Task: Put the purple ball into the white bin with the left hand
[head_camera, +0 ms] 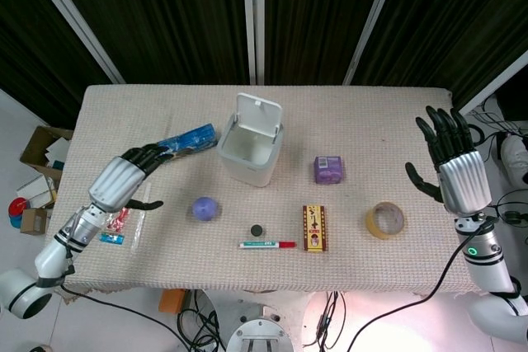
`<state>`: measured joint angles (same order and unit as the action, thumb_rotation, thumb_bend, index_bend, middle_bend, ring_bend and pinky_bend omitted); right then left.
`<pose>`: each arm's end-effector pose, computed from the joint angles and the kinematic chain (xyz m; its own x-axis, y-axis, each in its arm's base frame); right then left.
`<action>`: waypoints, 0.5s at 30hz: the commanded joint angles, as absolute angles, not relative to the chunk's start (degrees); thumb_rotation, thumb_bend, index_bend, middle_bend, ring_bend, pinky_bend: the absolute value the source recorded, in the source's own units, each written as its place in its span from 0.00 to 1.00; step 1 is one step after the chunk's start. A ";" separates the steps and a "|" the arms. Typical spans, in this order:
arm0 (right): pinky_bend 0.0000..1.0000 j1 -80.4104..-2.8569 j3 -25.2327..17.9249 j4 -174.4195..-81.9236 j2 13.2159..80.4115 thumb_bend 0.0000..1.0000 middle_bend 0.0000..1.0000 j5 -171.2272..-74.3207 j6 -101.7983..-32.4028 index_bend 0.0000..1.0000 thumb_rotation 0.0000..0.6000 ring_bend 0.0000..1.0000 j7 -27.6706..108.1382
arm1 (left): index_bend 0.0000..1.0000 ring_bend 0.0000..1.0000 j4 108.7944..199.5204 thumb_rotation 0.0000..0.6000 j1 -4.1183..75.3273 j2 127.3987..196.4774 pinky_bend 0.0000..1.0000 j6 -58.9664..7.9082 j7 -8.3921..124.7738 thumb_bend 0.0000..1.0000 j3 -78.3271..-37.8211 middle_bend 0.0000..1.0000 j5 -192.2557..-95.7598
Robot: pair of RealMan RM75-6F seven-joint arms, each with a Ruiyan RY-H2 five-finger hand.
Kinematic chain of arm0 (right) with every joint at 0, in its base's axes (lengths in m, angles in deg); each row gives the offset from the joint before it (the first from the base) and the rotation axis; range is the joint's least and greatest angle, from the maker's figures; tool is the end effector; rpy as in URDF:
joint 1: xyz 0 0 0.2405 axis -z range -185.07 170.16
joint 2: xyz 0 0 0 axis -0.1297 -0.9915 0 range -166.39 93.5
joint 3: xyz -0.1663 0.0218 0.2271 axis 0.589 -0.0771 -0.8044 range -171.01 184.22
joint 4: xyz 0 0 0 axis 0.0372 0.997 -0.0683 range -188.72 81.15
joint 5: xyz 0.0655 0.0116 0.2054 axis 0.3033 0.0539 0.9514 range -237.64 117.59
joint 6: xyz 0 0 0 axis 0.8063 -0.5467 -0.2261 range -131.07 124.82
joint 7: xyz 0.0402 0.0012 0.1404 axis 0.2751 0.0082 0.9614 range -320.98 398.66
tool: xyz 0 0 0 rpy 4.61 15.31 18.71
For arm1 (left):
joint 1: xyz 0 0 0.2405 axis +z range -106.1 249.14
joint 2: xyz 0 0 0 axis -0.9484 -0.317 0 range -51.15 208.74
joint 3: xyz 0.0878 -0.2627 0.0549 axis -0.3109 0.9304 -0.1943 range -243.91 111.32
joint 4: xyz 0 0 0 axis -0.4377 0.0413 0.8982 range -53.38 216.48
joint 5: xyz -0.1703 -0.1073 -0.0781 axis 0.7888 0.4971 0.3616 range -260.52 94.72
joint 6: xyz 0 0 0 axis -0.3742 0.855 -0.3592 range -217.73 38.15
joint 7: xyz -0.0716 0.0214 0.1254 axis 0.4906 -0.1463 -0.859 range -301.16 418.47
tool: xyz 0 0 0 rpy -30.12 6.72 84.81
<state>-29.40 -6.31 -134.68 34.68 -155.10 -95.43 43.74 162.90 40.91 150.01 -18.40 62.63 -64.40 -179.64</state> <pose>-0.2469 -0.3026 0.1760 0.2559 0.3771 0.8901 -0.8171 -0.4077 0.4076 -0.2461 0.3153 0.0954 0.5029 0.0430 0.8633 0.7370 -0.5432 -0.4022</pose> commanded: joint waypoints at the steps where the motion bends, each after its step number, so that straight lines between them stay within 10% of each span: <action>1: 0.00 -28.82 -6.11 -134.54 34.33 0.27 0.00 -154.64 -95.93 0.00 1.00 0.00 44.34 | 0.20 0.15 166.32 0.97 39.96 151.63 0.30 -22.94 57.17 0.09 -67.88 0.16 -182.28; 15: 0.00 -24.94 -4.52 -133.32 33.00 0.27 0.00 -153.09 -98.59 0.00 1.00 0.00 47.34 | 0.20 0.15 154.96 1.00 35.19 165.64 0.30 -29.99 56.67 0.10 -66.96 0.16 -180.06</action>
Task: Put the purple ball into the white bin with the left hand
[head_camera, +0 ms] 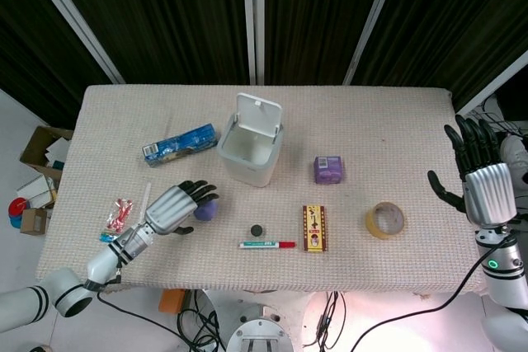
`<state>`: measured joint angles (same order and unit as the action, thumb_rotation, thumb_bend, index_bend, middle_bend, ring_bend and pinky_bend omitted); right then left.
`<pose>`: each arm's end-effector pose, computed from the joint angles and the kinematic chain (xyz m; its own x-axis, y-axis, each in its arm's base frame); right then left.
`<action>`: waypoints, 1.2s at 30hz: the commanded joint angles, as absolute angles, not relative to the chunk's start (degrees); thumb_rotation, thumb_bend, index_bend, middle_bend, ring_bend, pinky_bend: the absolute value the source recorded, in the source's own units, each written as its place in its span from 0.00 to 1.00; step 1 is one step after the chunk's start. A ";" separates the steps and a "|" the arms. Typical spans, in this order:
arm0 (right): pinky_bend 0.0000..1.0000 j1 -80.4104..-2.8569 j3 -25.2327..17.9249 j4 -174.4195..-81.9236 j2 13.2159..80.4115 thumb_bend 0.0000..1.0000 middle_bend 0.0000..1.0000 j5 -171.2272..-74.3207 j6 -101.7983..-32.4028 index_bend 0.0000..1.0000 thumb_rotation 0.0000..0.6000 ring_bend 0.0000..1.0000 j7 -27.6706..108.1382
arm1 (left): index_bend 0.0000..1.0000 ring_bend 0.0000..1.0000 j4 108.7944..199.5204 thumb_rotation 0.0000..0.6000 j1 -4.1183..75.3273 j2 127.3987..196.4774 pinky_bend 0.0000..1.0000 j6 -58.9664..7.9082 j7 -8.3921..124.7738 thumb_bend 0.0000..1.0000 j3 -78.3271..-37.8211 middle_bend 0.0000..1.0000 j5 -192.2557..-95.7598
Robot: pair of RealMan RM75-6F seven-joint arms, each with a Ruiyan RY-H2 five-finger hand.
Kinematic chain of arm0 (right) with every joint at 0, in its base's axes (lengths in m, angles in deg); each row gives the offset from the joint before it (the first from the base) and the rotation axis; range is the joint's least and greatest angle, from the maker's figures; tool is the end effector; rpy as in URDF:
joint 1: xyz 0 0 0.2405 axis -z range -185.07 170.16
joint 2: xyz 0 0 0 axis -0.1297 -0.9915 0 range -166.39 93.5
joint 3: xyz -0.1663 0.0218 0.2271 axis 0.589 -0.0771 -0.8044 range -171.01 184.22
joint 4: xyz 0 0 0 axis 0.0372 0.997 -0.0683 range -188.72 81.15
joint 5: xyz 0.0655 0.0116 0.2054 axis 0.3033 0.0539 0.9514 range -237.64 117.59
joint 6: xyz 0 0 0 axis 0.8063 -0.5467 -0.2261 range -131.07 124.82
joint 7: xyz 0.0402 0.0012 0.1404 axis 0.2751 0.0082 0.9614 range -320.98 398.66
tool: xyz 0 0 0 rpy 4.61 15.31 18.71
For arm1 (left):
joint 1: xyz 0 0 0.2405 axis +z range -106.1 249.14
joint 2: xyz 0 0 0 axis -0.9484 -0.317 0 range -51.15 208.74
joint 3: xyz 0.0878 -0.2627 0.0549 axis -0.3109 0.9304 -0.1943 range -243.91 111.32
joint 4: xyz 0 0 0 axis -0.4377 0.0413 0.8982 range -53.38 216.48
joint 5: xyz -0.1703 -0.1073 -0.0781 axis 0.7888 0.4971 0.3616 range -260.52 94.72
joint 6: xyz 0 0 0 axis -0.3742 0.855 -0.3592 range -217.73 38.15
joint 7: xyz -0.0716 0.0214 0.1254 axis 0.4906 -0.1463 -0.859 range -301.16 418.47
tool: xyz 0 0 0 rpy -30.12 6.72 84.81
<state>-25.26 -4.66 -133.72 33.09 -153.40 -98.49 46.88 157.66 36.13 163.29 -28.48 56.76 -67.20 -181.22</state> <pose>-0.2764 -0.2794 0.1908 0.2612 0.3748 0.8896 -0.8538 -0.3402 0.3941 -0.2216 0.3074 -0.0103 0.5950 0.1698 0.7856 0.6559 -0.6676 -0.3524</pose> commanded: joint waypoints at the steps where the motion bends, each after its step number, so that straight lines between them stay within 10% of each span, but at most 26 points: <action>1: 0.00 -24.82 -4.48 -133.10 33.01 0.27 0.00 -152.94 -98.58 0.00 1.00 0.00 47.61 | 0.20 0.15 154.30 1.00 35.08 166.13 0.30 -30.20 56.87 0.10 -66.99 0.16 -179.83; 24: 0.00 -24.36 -4.83 -129.48 34.12 0.29 0.00 -151.23 -97.86 0.00 1.00 0.00 49.70 | 0.32 0.27 147.26 1.00 33.76 170.85 0.50 -30.15 59.59 0.23 -68.90 0.28 -179.05; 36: 0.00 -23.37 -4.49 -128.64 34.09 0.30 0.00 -151.11 -98.62 0.00 1.00 0.00 50.19 | 0.62 0.49 145.75 1.00 34.82 171.53 0.71 -24.35 58.64 0.34 -68.63 0.54 -180.10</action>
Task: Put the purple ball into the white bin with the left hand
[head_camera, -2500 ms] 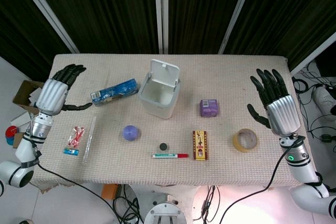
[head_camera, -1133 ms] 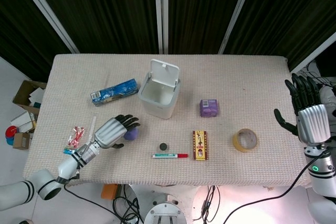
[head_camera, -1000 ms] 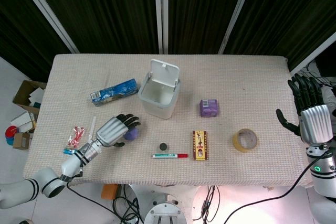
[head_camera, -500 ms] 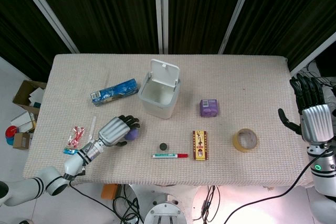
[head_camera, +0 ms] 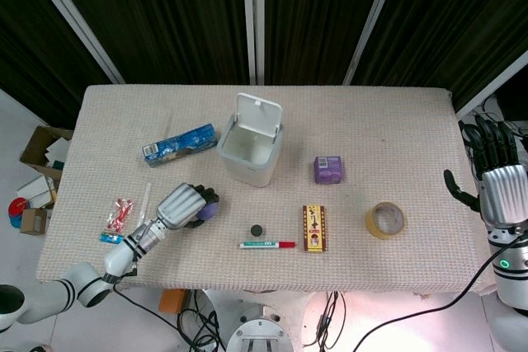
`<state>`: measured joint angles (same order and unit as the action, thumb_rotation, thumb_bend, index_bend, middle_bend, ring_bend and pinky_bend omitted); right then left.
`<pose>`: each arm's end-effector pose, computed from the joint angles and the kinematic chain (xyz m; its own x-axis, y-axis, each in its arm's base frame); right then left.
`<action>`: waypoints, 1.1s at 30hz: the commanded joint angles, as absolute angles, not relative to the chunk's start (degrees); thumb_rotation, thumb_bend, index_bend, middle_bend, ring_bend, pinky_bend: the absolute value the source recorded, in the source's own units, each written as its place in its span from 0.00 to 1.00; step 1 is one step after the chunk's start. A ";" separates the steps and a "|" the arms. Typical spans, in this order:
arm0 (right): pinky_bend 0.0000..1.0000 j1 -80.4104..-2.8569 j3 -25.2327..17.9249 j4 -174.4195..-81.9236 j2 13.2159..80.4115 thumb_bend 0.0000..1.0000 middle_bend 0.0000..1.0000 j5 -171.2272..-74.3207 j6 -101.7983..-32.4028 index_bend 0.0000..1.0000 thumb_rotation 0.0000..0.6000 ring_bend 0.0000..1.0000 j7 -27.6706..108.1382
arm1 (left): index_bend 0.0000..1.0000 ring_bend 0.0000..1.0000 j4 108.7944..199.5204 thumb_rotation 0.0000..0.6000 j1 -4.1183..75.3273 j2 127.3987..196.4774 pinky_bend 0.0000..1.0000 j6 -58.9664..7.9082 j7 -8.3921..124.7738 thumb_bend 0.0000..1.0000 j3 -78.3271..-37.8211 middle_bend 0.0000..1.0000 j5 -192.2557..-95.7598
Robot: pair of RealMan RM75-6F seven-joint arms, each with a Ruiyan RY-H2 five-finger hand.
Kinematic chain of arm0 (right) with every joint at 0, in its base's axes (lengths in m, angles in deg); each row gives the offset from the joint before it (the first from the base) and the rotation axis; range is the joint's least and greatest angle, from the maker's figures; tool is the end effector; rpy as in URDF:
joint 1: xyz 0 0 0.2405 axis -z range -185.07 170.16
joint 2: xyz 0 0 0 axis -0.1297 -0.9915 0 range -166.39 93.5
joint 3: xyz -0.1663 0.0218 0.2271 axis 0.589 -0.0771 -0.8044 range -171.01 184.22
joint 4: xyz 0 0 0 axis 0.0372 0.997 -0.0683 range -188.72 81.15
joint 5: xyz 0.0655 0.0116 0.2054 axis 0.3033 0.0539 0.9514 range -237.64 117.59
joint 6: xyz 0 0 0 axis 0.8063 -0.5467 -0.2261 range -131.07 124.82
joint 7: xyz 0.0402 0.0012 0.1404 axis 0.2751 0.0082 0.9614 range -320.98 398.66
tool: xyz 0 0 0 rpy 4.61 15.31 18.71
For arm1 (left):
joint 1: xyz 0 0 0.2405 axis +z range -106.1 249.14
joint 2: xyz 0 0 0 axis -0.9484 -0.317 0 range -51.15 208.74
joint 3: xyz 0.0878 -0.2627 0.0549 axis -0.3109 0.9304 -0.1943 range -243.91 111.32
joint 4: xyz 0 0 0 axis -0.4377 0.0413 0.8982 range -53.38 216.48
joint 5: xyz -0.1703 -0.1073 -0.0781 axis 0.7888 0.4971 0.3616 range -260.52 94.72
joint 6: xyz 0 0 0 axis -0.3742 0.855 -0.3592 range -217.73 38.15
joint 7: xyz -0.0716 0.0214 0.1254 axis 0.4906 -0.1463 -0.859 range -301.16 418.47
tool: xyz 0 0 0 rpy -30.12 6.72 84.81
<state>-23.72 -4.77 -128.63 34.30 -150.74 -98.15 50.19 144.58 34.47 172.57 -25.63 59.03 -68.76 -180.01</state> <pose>-0.3035 -0.2775 0.1957 0.2839 0.3721 0.8837 -0.8769 -0.2720 0.3963 -0.2287 0.3220 -0.0468 0.5998 0.1318 0.7893 0.6455 -0.6626 -0.3799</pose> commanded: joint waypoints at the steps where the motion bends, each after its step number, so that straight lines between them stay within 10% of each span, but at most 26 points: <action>1: 0.00 -22.94 -4.05 -128.60 33.79 0.30 0.00 -151.65 -99.12 0.00 1.00 0.00 49.99 | 0.62 0.49 146.93 1.00 35.21 170.45 0.71 -22.99 58.27 0.34 -68.33 0.54 -180.11; 20: 0.00 -16.33 3.82 -121.14 33.73 0.31 0.00 -148.45 -90.88 0.00 1.00 0.00 49.63 | 0.62 0.50 174.33 1.00 33.89 146.29 0.72 -20.01 48.78 0.34 -56.40 0.55 -171.96; 33: 0.00 -16.49 3.57 -117.81 35.91 0.31 0.00 -148.41 -89.65 0.00 1.00 0.00 50.83 | 0.66 0.50 163.54 1.00 19.37 158.18 0.72 -35.67 46.81 0.34 -48.67 0.56 -160.39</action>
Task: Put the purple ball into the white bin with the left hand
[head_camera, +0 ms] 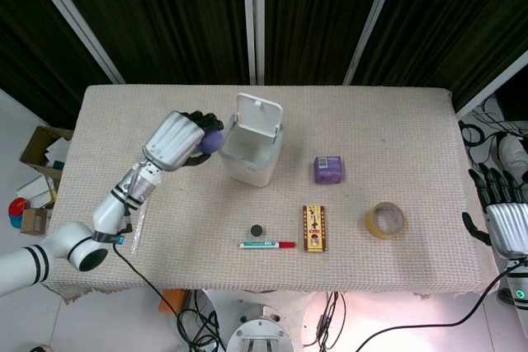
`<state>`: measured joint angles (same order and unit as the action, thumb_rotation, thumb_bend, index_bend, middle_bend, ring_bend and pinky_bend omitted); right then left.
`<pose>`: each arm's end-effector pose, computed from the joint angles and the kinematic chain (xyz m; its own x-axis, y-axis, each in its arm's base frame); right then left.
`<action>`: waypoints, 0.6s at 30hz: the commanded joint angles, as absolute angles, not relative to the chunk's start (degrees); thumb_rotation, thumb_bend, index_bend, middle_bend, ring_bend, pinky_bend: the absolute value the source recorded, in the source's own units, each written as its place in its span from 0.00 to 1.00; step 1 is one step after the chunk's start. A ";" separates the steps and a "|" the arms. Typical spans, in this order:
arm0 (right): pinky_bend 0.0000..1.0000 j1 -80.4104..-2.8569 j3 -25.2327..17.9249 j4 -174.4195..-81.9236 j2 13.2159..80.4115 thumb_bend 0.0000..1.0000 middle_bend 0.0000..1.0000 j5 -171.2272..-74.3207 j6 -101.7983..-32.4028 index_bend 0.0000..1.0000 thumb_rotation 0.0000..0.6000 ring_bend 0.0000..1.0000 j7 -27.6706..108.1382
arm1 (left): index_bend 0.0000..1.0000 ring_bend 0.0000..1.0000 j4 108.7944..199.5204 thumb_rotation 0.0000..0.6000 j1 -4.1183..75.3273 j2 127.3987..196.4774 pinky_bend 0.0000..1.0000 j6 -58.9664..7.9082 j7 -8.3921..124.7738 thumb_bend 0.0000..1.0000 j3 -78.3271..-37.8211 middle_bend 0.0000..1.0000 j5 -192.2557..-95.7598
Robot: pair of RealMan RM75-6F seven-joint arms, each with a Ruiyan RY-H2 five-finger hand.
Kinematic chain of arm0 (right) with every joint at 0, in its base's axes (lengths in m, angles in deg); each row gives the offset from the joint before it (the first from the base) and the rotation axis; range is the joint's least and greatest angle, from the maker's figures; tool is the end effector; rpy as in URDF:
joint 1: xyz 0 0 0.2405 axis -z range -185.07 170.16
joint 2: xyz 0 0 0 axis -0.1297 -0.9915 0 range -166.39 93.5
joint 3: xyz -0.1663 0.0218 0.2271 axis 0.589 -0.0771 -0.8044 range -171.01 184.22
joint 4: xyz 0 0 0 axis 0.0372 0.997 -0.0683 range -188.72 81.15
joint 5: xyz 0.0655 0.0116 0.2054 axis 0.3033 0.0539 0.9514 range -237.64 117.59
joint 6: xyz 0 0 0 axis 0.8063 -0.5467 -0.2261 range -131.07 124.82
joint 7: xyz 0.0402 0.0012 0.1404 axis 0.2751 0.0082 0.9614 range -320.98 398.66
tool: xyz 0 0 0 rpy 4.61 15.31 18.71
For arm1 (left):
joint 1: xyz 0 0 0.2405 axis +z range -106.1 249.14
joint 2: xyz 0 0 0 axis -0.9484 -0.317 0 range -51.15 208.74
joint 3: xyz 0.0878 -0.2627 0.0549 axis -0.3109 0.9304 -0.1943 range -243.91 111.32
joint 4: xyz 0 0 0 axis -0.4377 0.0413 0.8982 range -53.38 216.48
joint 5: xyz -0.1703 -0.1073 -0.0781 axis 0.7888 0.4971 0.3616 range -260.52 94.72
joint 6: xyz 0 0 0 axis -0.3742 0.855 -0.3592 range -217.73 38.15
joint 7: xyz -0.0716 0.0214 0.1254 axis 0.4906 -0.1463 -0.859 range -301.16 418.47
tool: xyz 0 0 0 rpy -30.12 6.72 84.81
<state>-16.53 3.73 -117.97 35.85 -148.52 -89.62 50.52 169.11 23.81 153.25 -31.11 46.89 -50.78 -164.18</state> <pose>-0.3944 -0.2206 0.1732 0.5200 0.0769 0.8507 -0.8468 -0.0841 0.5252 -0.1025 0.4048 0.0865 0.4899 -0.1040 0.8655 0.6709 -0.5890 -0.4505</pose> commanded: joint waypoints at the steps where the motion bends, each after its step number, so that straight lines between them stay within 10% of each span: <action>1: 0.00 -16.48 3.47 -117.73 35.89 0.31 0.00 -148.33 -89.65 0.00 1.00 0.00 51.05 | 0.66 0.50 162.30 1.00 18.53 159.19 0.72 -36.42 46.86 0.34 -48.61 0.56 -160.08; 9: 0.00 -16.74 2.63 -116.49 36.02 0.31 0.00 -147.36 -88.66 0.00 1.00 0.00 52.19 | 0.61 0.50 154.59 1.00 14.23 165.33 0.72 -38.64 50.65 0.33 -48.68 0.55 -160.01; 14: 0.00 -16.71 2.07 -115.92 36.21 0.31 0.00 -147.47 -89.58 0.00 1.00 0.00 52.93 | 0.15 0.30 153.20 1.00 14.03 165.60 0.62 -39.76 52.91 0.13 -50.38 0.26 -160.47; 18: 0.00 -16.61 1.71 -115.89 36.18 0.31 0.00 -147.37 -90.06 0.00 1.00 0.00 53.12 | 0.06 0.16 155.44 0.99 14.51 163.86 0.47 -41.16 53.03 0.01 -50.65 0.12 -158.44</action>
